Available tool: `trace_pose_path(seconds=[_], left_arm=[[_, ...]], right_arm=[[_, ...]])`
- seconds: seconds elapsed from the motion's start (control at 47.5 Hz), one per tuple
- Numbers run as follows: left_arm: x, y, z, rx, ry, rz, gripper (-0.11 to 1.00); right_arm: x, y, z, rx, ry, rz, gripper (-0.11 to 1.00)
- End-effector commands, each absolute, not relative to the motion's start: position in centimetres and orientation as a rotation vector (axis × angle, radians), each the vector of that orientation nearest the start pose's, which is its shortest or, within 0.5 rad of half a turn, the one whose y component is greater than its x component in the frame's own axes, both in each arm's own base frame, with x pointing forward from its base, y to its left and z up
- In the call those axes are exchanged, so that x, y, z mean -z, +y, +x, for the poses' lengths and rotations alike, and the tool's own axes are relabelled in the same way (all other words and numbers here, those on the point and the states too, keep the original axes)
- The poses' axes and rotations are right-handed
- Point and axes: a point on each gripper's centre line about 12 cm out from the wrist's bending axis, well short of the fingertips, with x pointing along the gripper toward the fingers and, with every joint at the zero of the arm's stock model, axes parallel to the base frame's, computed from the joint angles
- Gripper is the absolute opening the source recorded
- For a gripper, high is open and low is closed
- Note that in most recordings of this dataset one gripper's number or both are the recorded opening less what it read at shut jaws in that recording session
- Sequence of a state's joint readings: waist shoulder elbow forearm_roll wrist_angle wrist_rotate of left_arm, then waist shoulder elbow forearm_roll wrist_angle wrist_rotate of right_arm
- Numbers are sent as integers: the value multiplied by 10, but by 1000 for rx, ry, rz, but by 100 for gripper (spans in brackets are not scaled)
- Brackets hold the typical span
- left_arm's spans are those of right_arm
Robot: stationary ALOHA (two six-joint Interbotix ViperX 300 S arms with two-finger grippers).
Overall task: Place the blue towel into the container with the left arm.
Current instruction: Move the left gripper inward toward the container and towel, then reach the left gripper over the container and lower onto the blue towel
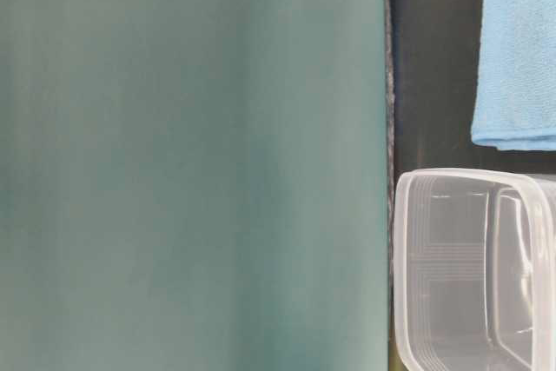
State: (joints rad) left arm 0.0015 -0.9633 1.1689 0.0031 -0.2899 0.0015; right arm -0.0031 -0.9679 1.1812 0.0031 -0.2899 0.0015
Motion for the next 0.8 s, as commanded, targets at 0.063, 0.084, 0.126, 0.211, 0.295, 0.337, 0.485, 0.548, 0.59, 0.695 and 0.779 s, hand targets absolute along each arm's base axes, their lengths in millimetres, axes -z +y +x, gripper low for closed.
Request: trace_pose_path(seconds=[0.063, 0.084, 0.126, 0.211, 0.295, 0.337, 0.485, 0.548, 0.59, 0.695, 0.779], left_arm=[[-317, -3, 208, 18, -87, 8, 4], [-319, -4, 212, 25, -69, -1, 2], [-323, -7, 216, 34, -41, -10, 1], [-328, -8, 226, 35, 34, -23, 1], [-332, -8, 237, 31, 120, -22, 1], [-334, -8, 245, 29, 173, -12, 1], [-339, -7, 276, 20, 302, -6, 1], [-339, -8, 290, 18, 343, -2, 1], [-339, -8, 299, 17, 365, -1, 1], [-337, -8, 326, 15, 423, 1, 1], [-335, -9, 344, 13, 477, 4, 1]], right_arm=[[-300, 0, 197, 0, -104, 39, 3], [-301, 0, 197, 0, -106, 46, 2], [-302, 0, 195, -1, -112, 56, -1], [-303, 0, 194, -2, -112, 89, -1], [-300, 0, 194, -3, -90, 119, -1], [-298, 0, 194, -3, -74, 129, -1], [-289, 0, 194, 2, 8, 145, -1], [-286, 0, 194, 4, 34, 147, -1], [-285, 0, 193, 4, 51, 145, 0], [-283, 0, 191, 5, 70, 149, 2], [-283, 0, 190, 6, 81, 149, 13]])
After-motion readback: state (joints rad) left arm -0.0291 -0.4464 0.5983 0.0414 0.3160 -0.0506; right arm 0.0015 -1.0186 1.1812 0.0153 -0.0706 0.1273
